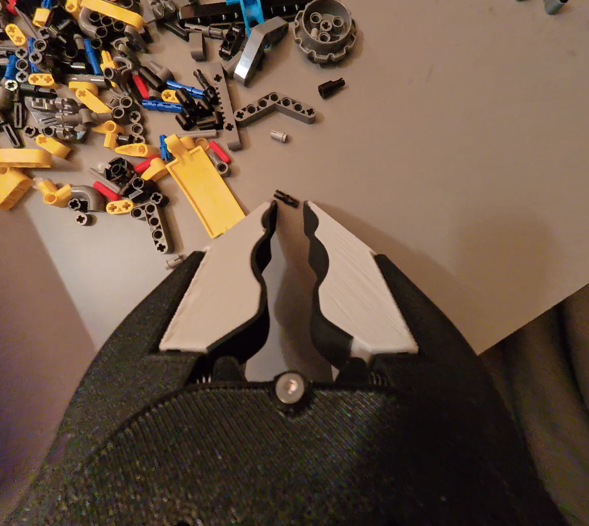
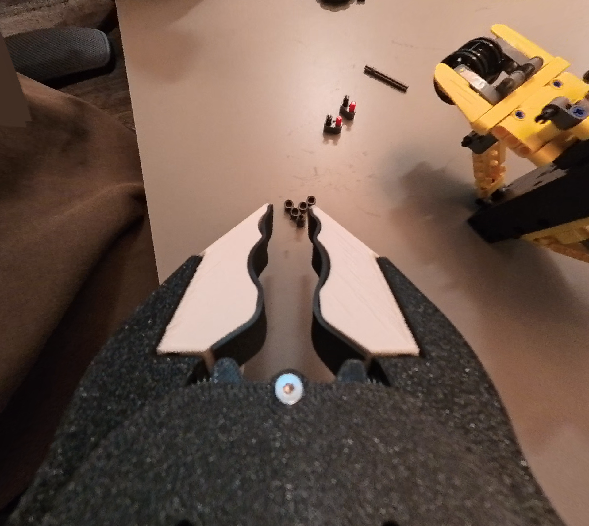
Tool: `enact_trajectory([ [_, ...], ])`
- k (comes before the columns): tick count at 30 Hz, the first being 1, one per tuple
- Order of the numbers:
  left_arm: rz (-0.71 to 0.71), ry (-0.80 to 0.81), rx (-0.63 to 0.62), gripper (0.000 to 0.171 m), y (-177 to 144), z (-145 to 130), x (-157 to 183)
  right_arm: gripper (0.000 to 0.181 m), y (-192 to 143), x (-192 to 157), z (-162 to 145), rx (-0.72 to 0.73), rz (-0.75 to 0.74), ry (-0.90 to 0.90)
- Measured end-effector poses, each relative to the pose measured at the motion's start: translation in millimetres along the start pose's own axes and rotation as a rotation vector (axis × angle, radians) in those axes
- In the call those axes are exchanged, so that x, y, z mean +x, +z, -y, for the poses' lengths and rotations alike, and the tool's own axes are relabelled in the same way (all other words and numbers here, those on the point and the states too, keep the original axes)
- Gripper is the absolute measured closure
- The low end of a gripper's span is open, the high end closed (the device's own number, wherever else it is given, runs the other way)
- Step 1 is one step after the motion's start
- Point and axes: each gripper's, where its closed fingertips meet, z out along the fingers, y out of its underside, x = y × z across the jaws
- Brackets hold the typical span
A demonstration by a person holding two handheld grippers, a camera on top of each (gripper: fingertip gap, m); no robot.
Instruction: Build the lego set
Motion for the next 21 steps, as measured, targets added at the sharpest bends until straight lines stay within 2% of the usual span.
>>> enact_trajectory([
  [1,-0.001,0.003,-0.003,0.17,0,0,1,0.16,0,-1,0,0.001,-0.002,-0.004],
  [5,-0.046,0.02,0.002,0.171,1,3,17,0.16,-1,-2,4,0.014,-0.008,-0.012],
  [7,-0.066,0.035,0.046,0.171,1,13,29,0.16,-1,-3,6,0.024,-0.007,-0.014],
  [11,0.04,0.092,0.034,0.171,0,17,23,0.16,0,-6,9,0.027,0.0,-0.019],
  [15,0.146,0.066,0.016,0.15,-6,11,-1,0.16,1,-6,7,0.028,-0.011,-0.028],
  [17,0.155,0.044,0.017,0.141,-6,9,-8,0.16,2,-6,7,0.032,-0.01,-0.024],
  [19,0.147,0.036,0.016,0.14,-3,8,-8,0.16,4,-8,6,0.036,0.003,-0.015],
  [21,0.145,0.043,0.003,0.146,1,8,-9,0.16,6,-10,6,0.034,0.01,-0.015],
])
